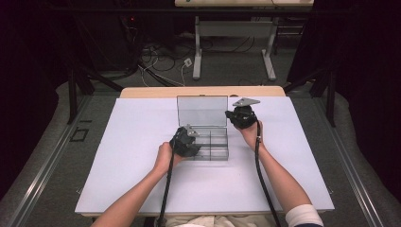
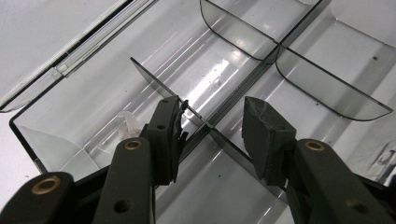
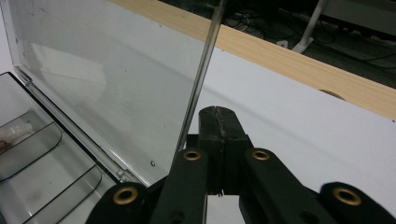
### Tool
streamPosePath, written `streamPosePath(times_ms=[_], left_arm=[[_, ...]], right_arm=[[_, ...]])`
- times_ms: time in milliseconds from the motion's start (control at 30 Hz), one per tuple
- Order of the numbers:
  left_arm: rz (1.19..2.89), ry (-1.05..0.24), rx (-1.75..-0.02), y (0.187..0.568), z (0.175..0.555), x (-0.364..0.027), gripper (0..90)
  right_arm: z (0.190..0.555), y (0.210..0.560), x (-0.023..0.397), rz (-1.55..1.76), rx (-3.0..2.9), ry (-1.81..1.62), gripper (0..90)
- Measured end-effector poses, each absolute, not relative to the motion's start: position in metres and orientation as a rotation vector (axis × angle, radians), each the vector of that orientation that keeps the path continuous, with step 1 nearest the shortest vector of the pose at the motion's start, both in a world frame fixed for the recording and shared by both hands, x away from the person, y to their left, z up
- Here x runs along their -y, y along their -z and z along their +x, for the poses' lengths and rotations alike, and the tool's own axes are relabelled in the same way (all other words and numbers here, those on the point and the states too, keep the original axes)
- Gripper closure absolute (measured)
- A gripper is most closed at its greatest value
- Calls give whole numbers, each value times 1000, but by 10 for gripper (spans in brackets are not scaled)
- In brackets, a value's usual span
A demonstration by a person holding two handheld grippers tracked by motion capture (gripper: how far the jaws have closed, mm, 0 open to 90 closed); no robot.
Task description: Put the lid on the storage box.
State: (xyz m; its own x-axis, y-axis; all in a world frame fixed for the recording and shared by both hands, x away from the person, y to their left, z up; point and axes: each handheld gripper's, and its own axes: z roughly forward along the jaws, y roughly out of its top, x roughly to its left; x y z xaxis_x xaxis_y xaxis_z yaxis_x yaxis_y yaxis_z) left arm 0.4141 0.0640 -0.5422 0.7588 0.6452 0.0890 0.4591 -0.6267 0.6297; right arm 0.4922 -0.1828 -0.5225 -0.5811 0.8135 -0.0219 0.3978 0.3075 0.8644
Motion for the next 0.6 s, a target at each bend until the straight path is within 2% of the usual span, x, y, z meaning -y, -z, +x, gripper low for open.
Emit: streamPosePath(times_ms=[400,433,600], left_arm=[[2366,-406,-809,542,415,-64,558],[2357,-390,-806,541,415,-64,529],[2312,-430,-771,528,414,-64,214]], right_arm=[[487,518,184,1053,-2115,-1225,900],[487,518,184,1048,-2118,-1228,900],[486,517,184,1040,-2118,-1231,900]])
